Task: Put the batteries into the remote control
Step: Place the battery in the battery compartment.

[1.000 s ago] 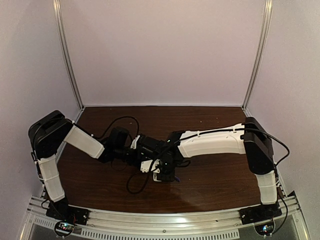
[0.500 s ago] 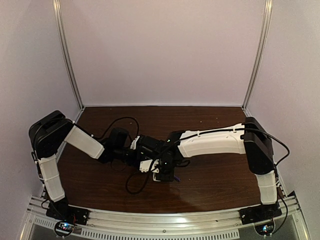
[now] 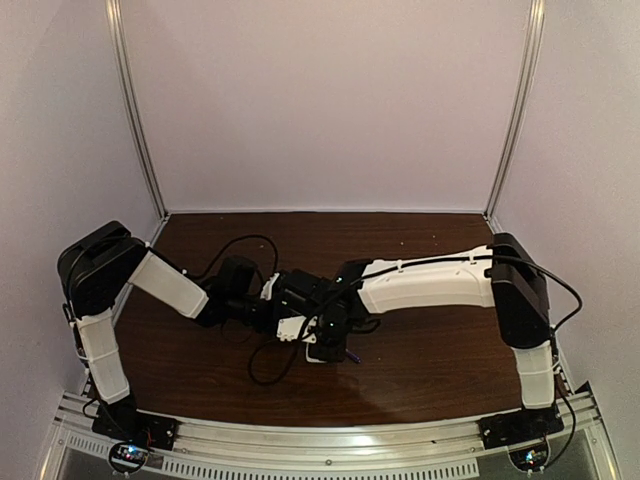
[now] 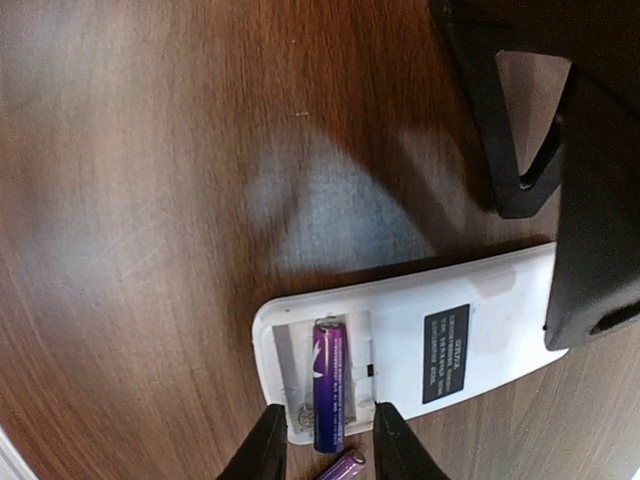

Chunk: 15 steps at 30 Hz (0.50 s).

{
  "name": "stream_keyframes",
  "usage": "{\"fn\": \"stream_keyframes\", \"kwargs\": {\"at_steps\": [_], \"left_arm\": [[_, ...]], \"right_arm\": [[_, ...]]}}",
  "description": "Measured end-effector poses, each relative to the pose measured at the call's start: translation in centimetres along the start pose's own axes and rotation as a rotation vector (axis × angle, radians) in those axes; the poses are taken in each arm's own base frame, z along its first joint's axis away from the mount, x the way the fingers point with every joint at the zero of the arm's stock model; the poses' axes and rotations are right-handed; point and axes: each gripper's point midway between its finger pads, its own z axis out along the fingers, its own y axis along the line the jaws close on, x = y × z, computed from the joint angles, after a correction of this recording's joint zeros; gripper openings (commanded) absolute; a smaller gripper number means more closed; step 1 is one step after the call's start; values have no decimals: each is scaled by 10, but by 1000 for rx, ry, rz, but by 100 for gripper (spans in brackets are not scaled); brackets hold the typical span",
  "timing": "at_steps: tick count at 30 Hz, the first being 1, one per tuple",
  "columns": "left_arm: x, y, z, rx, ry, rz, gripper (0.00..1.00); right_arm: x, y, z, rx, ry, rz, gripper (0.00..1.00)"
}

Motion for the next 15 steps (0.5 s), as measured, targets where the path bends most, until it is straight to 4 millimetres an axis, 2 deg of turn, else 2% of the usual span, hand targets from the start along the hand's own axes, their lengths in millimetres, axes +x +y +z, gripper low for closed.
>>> {"fn": "stream_keyframes", "kwargs": {"at_steps": [6,10,13,15], "left_arm": [[1,1,0,-1,1,-2,58],[2,1,-2,3,-5,5,66],[2,-2,-7,-7,-14,19,75],[1,-6,-13,-17,-22,33,80]], "right_arm": [[-5,-8,-26,-12,-96,86,34],[-2,-24,-55,-32,-209,222,37],[8,-50,-77,-54,-311,378,38],[19,-74,-83,-63,-362,497,39]]}}
